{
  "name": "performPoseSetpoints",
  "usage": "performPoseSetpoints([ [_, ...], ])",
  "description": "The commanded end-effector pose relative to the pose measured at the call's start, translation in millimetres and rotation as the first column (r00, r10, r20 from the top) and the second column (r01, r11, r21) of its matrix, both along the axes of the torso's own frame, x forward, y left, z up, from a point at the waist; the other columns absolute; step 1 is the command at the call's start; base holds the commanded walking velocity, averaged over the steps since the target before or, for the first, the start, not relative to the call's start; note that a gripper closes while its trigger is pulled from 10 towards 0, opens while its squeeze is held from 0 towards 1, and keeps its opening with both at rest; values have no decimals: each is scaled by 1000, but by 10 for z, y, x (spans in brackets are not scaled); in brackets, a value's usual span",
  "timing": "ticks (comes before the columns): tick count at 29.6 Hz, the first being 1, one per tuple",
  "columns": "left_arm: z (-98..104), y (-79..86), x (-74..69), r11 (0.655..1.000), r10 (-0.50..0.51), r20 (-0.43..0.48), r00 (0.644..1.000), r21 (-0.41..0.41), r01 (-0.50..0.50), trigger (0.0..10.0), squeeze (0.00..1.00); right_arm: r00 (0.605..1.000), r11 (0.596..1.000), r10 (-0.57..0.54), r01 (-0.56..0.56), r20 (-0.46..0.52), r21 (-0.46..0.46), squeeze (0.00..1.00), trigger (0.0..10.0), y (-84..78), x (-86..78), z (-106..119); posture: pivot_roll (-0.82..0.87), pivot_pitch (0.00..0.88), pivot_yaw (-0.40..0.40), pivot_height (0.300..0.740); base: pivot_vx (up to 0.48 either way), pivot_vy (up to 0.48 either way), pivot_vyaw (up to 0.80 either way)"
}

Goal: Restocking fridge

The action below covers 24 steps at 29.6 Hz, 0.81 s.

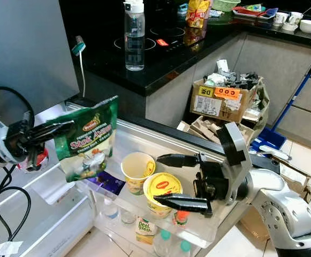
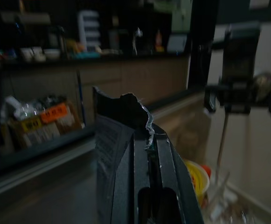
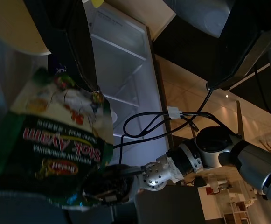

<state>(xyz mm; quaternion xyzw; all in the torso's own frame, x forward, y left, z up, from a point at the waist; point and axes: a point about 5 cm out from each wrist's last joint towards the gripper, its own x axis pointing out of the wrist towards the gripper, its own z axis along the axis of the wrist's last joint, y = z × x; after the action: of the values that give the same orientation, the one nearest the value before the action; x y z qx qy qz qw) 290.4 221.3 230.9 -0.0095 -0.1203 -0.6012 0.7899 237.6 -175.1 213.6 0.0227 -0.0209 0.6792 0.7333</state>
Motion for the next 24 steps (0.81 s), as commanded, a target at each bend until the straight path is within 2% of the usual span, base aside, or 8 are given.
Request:
performPoseSetpoints([
  [1, 43, -2, 17, 999, -6, 34, 999, 37, 5, 0, 0, 1000, 1000, 22, -22, 4, -15, 0, 10000, 32, -32, 5, -88, 0, -15, 740, 0, 0, 0],
  [4, 3, -9, 45, 996, 1, 32, 999, 86, -4, 0, 0, 1000, 1000, 21, -21, 2, -15, 0, 10000, 38, -37, -5, -88, 0, -15, 740, 0, 0, 0],
  [5, -32, -9, 81, 991, 21, 36, 999, 134, -26, 0, 0, 1000, 1000, 17, -17, -1, -15, 0, 10000, 43, -38, -16, -88, 0, -13, 740, 0, 0, 0],
  [11, -84, -2, 194, 972, 99, 73, 992, 209, -112, 0, 0, 1000, 1000, 11, -11, -4, -16, 0, 10000, 46, -41, -24, -88, 0, -13, 740, 0, 0, 0],
  [12, -84, -2, 194, 972, 99, 73, 992, 209, -112, 0, 0, 1000, 1000, 11, -11, -4, -16, 0, 10000, 46, -41, -24, -88, 0, -13, 740, 0, 0, 0],
  [13, -81, -8, 218, 969, 115, 85, 990, 212, -131, 863, 0, 1000, 1000, 9, -9, -4, -16, 0, 10000, 47, -42, -25, -88, 0, -13, 740, 0, 0, 0],
  [18, -26, -37, 277, 968, 153, 138, 978, 180, -177, 706, 0, 1000, 1000, 19, -19, -7, -15, 0, 10000, 51, -58, -22, -88, 0, -13, 740, 0, 0, 0],
  [24, -19, -75, 355, 962, 188, 193, 963, 160, -220, 2000, 0, 999, 999, 33, -33, -22, -40, 0, 10000, 52, -93, -65, -95, 0, -15, 740, 0, 0, 0],
])
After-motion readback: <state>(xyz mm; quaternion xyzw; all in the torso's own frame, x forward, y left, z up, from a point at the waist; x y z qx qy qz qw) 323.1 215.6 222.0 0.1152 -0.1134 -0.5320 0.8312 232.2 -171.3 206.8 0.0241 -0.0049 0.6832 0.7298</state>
